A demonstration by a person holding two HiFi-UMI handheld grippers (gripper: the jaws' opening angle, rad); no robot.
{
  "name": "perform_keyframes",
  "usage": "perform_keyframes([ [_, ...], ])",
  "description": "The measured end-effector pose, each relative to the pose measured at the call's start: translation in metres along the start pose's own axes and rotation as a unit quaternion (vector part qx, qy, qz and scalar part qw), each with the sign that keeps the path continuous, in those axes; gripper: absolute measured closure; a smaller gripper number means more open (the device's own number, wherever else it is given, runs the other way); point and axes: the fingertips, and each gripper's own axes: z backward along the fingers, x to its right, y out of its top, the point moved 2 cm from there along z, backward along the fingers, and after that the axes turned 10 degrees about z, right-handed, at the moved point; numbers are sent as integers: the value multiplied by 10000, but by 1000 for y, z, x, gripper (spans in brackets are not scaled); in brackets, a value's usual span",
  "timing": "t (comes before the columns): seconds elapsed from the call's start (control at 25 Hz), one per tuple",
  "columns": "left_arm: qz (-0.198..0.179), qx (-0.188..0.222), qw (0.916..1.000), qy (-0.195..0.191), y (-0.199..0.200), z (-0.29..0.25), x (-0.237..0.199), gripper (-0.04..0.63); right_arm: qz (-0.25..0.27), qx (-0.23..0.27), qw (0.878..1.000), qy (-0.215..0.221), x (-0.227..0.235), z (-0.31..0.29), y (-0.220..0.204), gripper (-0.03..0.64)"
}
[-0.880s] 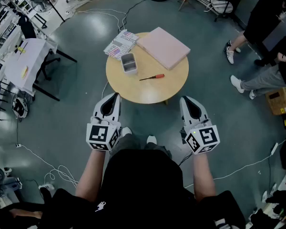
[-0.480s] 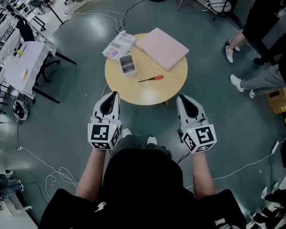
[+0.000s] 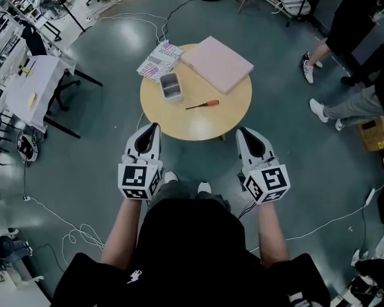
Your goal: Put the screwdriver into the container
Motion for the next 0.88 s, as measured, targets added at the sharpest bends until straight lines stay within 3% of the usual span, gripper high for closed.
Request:
perform_keyframes([
  [0.88,35,-144,9997,-211,-15,-10,9,592,-125,-229,9997,-8,2,2,-18,614],
])
